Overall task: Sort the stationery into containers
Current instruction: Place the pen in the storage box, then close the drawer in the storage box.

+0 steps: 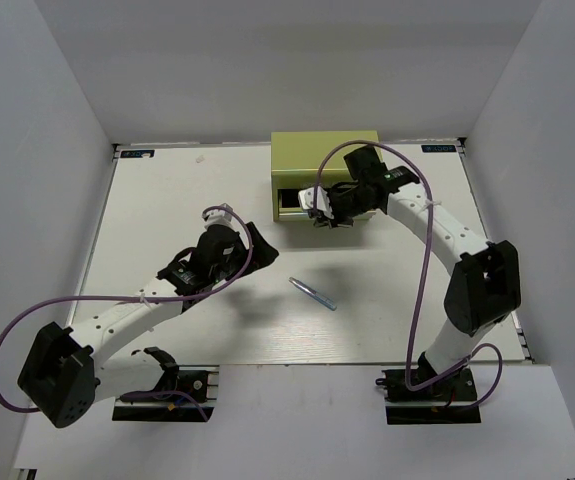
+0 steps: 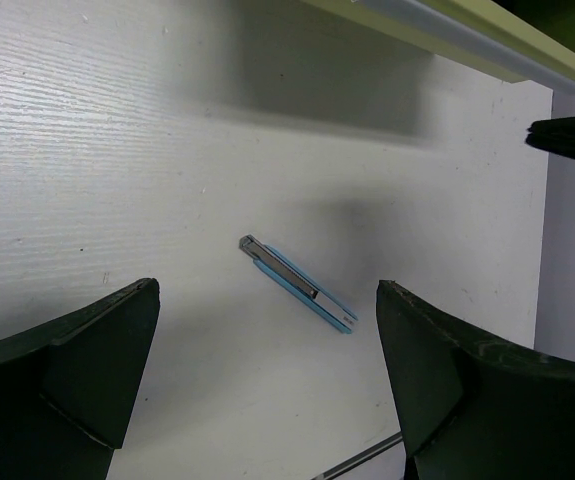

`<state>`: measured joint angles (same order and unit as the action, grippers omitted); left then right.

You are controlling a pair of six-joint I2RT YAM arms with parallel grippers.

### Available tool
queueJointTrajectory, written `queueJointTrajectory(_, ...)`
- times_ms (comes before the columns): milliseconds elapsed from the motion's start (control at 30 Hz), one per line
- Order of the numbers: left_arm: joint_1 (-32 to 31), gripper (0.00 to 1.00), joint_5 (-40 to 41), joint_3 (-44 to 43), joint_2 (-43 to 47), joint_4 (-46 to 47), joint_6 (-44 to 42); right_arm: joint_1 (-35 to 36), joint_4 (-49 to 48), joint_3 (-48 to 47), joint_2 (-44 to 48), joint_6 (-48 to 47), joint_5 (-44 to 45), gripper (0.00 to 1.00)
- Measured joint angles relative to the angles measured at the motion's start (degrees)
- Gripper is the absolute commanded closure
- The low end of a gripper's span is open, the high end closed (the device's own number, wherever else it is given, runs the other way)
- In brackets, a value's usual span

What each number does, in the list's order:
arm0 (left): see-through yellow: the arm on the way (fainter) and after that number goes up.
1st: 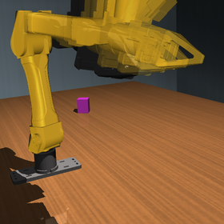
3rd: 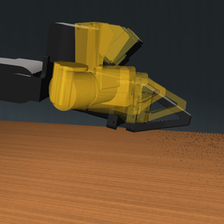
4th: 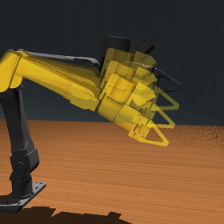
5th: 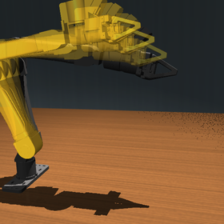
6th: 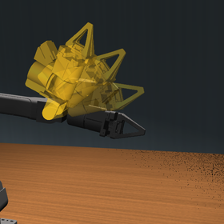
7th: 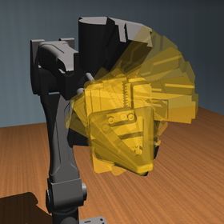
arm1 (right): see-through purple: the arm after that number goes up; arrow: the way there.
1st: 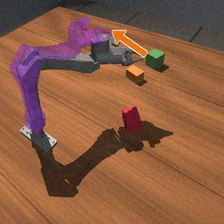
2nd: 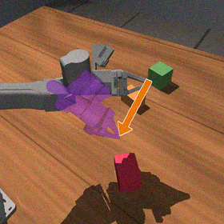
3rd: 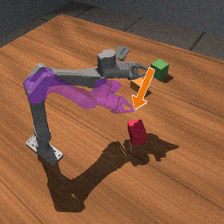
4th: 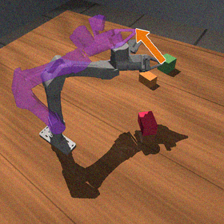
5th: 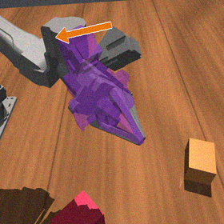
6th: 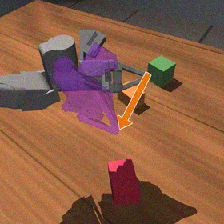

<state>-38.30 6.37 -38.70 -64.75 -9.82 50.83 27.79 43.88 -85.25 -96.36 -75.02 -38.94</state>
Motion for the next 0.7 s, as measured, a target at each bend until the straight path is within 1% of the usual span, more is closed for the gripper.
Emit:
queueJointTrajectory(200, 0.0, 0.01, 0.0, 0.0, -0.1, 0.2, -0.1, 0.1, -0.8, 2.3, -1.2, 1.6, 2.4, 1.0)
queueJointTrajectory(433, 0.0, 0.01, -0.6, 0.0, -0.1, 0.9, -0.4, 0.1, -8.9, 5.5, -2.5, 8.1, 8.0, 1.0)
queueJointTrajectory(700, 0.0, 0.01, -0.9, 0.0, -0.5, 1.3, -0.6, 0.1, -13.3, 5.6, -3.1, 11.3, 11.3, 1.0)
